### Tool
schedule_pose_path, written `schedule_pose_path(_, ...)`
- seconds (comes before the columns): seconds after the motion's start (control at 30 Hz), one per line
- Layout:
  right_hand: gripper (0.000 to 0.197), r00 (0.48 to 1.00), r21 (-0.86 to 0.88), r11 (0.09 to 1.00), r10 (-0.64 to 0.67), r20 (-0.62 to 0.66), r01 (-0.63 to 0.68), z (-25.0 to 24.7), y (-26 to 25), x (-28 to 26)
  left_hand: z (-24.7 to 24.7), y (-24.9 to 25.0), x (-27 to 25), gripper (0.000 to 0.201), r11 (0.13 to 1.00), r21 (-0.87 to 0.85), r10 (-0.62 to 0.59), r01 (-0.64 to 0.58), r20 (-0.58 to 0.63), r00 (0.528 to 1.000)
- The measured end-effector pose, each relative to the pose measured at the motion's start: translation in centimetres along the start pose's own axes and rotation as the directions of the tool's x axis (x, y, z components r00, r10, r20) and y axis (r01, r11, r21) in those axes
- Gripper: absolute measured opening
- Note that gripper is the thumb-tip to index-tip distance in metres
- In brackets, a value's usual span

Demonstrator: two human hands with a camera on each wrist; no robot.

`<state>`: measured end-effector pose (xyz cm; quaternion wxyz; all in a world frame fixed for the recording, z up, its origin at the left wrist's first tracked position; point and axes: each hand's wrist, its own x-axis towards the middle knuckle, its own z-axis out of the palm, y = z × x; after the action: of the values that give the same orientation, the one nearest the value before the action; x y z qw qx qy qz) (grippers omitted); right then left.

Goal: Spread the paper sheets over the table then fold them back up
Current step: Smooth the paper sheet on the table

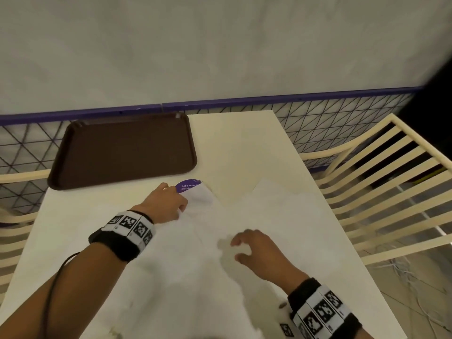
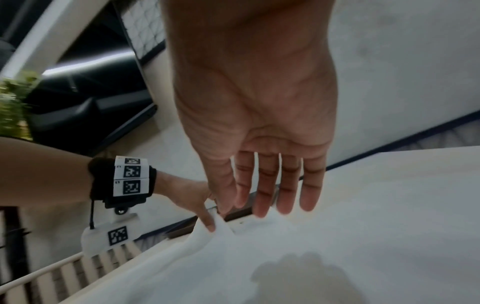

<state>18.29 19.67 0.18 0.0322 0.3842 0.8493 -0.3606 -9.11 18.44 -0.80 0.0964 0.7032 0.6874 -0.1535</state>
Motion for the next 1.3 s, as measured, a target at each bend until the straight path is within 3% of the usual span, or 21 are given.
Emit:
schedule_pose_path(0.1, 0.062, 0.993, 0.024, 0.996, -0.082, -0.085, 0.084, -0.2, -3.1, 1.8, -2.3, 1.6, -2.9, 0.014, 0.994, -0.090, 0.050, -0.055, -0.051, 0.997)
schedule_pose_path(0.17, 0.070, 0.991, 0.039, 0.992, -0.116, -0.065, 0.119, 0.0, -5.4, 2.8, -4.2, 3.0, -5.3, 0.017, 0.980, -0.171, 0.085, -0.097, -0.080, 0.993)
schedule_pose_path(0.3, 0.033, 0.990, 0.007, 0.990, -0.139, 0.002, 0.139, 0.0, -7.6, 3.5, -7.0, 3.6, -10.1, 0.013, 0.921, -0.389, -0.054, -0.012, -0.158, 0.986)
schedule_pose_path(0.4, 0.019, 0.982, 0.121, 0.975, -0.187, 0.011, 0.185, -1.3, -7.1, 3.1, -7.5, 1.8, -13.4, 0.004, 0.779, -0.624, -0.225, 0.061, -0.187, 0.956)
schedule_pose_path(0.53, 0.013, 0.989, 0.324, 0.937, -0.145, 0.034, 0.127, -4.0, -6.2, 2.2, -6.1, 0.1, -16.3, 0.007, 0.484, -0.867, -0.484, 0.118, -0.153, 0.861)
schedule_pose_path(0.6, 0.008, 0.993, 0.357, 0.927, -0.117, -0.007, 0.112, -5.1, -6.1, 2.0, -5.1, 0.2, -16.9, 0.011, 0.360, -0.928, -0.571, 0.092, -0.142, 0.808)
schedule_pose_path(0.7, 0.006, 0.981, 0.309, 0.940, -0.091, -0.174, 0.142, -5.6, -5.6, 1.3, -4.3, 1.6, -17.7, 0.012, 0.224, -0.975, -0.689, -0.010, -0.166, 0.705)
schedule_pose_path(0.8, 0.021, 0.915, 0.281, 0.923, -0.147, -0.377, 0.264, -4.8, -4.9, -1.3, -4.0, 4.2, -19.1, 0.013, 0.116, -0.979, -0.756, -0.166, -0.195, 0.625)
schedule_pose_path(0.83, 0.026, 0.895, 0.254, 0.917, -0.187, -0.405, 0.307, -4.3, -4.5, -2.3, -3.6, 5.1, -19.7, 0.015, 0.081, -0.976, -0.752, -0.204, -0.194, 0.630)
schedule_pose_path(0.9, 0.027, 0.892, 0.255, 0.910, -0.210, -0.401, 0.328, -3.0, -3.2, -4.1, -2.3, 6.9, -21.0, 0.022, 0.018, -0.975, -0.711, -0.220, -0.167, 0.683)
schedule_pose_path(0.97, 0.027, 0.923, 0.328, 0.903, -0.158, -0.350, 0.279, -1.3, -1.6, -5.2, -0.1, 8.4, -21.9, 0.030, -0.024, -0.983, -0.650, -0.180, -0.122, 0.750)
schedule_pose_path(1.07, 0.050, 0.962, 0.389, 0.905, -0.071, -0.263, 0.173, 1.8, 0.8, -5.9, 3.7, 9.9, -22.5, 0.033, -0.068, -0.996, -0.582, -0.054, -0.004, 0.813)
schedule_pose_path(1.17, 0.061, 0.982, 0.400, 0.911, -0.020, -0.190, 0.096, 4.5, 2.5, -6.1, 6.5, 10.9, -22.7, 0.029, -0.079, -0.996, -0.563, 0.038, 0.076, 0.823)
schedule_pose_path(1.3, 0.041, 0.992, 0.406, 0.914, 0.042, -0.115, 0.009, 5.6, 2.7, -6.0, 8.2, 11.1, -22.0, 0.022, -0.160, -0.986, -0.612, 0.041, 0.131, 0.779)
